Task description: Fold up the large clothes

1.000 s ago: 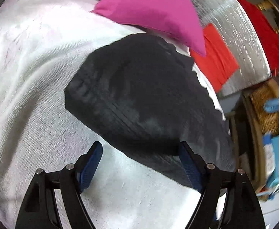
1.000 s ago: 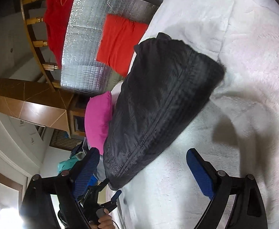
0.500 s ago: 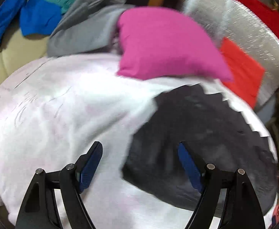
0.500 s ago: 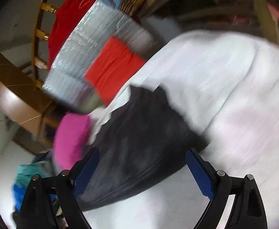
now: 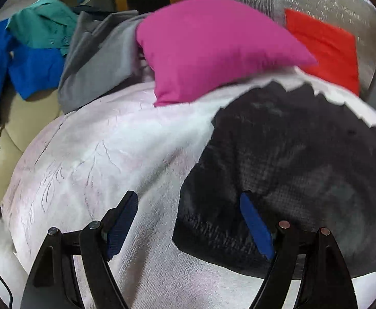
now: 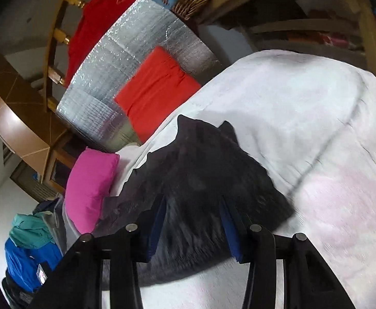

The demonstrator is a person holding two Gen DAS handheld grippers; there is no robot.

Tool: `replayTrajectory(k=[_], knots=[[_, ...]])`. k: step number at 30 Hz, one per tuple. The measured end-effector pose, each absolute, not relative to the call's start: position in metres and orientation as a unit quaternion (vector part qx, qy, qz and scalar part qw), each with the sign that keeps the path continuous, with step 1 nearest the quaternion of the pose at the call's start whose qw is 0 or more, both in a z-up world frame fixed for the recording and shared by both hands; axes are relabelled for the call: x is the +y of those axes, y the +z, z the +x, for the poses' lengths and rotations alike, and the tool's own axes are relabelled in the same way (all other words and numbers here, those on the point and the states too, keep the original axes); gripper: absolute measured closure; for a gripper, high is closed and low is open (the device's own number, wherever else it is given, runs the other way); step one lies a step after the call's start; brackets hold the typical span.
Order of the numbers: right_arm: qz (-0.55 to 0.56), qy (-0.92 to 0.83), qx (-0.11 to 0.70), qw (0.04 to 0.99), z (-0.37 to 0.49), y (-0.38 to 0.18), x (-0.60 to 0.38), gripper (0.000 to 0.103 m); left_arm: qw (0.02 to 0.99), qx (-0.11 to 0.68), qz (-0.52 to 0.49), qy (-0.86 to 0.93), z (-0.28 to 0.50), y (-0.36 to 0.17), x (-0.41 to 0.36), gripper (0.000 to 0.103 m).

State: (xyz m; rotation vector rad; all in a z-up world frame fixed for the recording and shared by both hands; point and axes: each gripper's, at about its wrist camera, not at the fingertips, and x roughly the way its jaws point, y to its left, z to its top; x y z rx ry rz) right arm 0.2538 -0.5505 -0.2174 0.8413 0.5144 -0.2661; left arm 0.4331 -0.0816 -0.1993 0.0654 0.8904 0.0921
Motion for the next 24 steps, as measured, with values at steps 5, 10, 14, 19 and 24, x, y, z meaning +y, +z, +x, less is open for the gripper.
replayTrajectory(k=[5,10,14,19,24], knots=[[0.406,-0.149,0.323,0.842,0.281,-0.246,-0.554,0.058,0.896,0.44,0.028,0.04,0.431,-0.199,-0.077,0.016],[0.393,-0.132,0.309,0.856,0.262,-0.221,-0.529,0.053,0.909,0.415,-0.03,0.023,0.424,-0.18,-0.063,0.016],[0.387,-0.068,0.285,0.874,0.251,-0.208,-0.494,0.051,0.922,0.379,-0.06,-0.047,0.408,-0.164,-0.074,0.016],[0.383,0.002,0.3,0.874,0.272,-0.208,-0.444,0.051,0.922,0.368,0.002,-0.122,0.39,-0.163,-0.12,0.016],[0.388,-0.019,0.378,0.84,0.311,-0.247,-0.426,0.056,0.888,0.435,0.111,-0.101,0.401,-0.207,-0.156,0.014]])
